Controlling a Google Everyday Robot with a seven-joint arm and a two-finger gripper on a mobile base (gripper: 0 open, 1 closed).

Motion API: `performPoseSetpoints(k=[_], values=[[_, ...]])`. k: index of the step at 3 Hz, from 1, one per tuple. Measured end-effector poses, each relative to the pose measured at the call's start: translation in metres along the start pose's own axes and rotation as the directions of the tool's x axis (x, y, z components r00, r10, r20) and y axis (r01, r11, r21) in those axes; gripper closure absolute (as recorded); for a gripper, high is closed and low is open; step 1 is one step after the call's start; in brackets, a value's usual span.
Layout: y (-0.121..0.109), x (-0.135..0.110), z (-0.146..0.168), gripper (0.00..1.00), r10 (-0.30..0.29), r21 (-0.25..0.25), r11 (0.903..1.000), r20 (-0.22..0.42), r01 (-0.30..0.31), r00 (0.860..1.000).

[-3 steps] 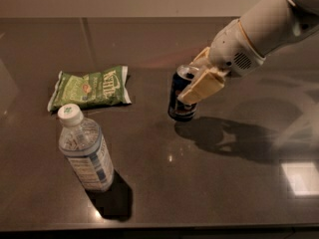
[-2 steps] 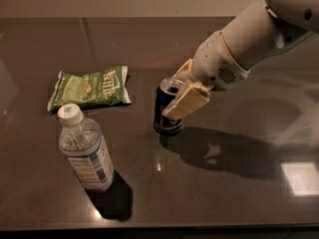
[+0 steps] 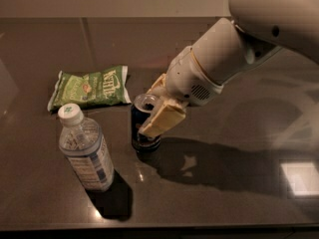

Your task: Move pepsi can near blue plastic bottle

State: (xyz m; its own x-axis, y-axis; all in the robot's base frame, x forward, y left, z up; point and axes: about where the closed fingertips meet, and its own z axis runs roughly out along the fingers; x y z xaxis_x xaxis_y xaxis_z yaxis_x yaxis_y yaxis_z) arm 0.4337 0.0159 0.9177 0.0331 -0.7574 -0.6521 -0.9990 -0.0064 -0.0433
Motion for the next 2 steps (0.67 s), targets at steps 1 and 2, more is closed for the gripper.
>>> performPoseSetpoints(k=[1,2], values=[[0.0044,-0.0097,0.0098,1.00,-0.022,-0.011,0.9997,0.006,0.022,1.000],[0.0127,-0.0160,0.0177,1.00,-0.046,-0.033,0.9984,0.005,0.046,0.999]])
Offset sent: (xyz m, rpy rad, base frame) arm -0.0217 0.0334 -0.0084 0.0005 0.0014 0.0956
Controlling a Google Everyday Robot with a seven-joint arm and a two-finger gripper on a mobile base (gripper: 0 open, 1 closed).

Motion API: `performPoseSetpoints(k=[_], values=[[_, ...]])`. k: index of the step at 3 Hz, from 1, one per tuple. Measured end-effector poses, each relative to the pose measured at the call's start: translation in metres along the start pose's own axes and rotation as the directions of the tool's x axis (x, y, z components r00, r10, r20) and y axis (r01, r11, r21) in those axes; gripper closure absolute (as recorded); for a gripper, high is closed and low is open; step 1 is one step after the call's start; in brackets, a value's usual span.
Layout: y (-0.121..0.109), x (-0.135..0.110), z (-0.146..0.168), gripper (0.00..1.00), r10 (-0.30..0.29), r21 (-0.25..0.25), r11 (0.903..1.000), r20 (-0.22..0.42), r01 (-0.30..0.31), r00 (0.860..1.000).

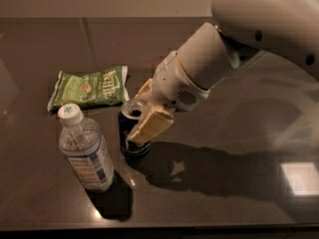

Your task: Move pepsi can near blue plastic bottle

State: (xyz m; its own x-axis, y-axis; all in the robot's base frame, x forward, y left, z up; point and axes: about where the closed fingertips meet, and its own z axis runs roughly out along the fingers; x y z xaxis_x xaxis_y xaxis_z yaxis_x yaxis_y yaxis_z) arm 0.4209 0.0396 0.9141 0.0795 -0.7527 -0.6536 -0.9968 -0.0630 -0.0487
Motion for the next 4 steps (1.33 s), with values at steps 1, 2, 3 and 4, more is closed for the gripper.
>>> performPoseSetpoints(k=[1,2,3,4], values=[[0.0087,-0.0017,0.0078,0.84,-0.034,-0.021,0.9992,-0.020,0.034,0.999],[0.0124,0.0009,0.0119,0.60,-0.051,-0.030,0.9983,-0.039,0.050,0.998],[0.0134,0.0049,0.0127,0.38,-0.055,-0.029,0.9981,-0.044,0.054,0.998],[0.0132,0.0081,0.0122,0.14,-0.063,-0.021,0.9978,-0.051,0.062,0.997]])
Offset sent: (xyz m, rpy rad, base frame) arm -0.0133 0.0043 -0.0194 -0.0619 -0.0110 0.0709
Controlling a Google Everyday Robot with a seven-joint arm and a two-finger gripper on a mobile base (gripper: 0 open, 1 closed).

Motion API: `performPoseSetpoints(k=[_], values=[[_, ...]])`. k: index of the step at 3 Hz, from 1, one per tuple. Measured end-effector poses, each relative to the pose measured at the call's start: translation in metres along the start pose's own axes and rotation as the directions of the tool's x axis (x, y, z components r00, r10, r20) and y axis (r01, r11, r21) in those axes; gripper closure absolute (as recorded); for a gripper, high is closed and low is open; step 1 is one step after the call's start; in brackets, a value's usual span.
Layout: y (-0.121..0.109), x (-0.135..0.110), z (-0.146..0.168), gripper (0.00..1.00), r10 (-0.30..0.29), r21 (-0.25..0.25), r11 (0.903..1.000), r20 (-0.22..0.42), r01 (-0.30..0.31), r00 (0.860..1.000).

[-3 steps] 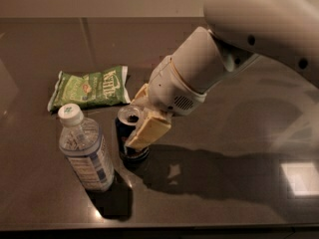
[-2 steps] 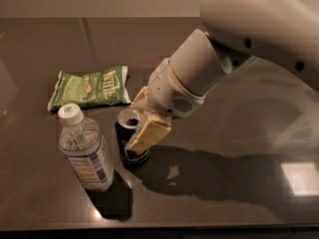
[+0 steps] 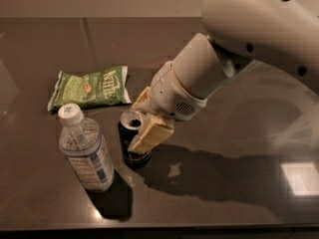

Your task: Move pepsi can near blue plastic bottle

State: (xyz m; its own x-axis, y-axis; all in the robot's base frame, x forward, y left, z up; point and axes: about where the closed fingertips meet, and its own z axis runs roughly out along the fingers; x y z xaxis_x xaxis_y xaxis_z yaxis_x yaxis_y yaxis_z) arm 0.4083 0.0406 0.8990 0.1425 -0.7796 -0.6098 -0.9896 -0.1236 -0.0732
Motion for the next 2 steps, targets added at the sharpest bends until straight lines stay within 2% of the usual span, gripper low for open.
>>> performPoseSetpoints(k=[1,2], values=[[0.0009,-0.0019,-0.0004,0.00,-0.004,0.001,1.0000,-0.001,0.004,1.000],[0.0009,-0.0020,-0.0004,0.00,-0.004,0.001,1.0000,-0.002,0.004,1.000]])
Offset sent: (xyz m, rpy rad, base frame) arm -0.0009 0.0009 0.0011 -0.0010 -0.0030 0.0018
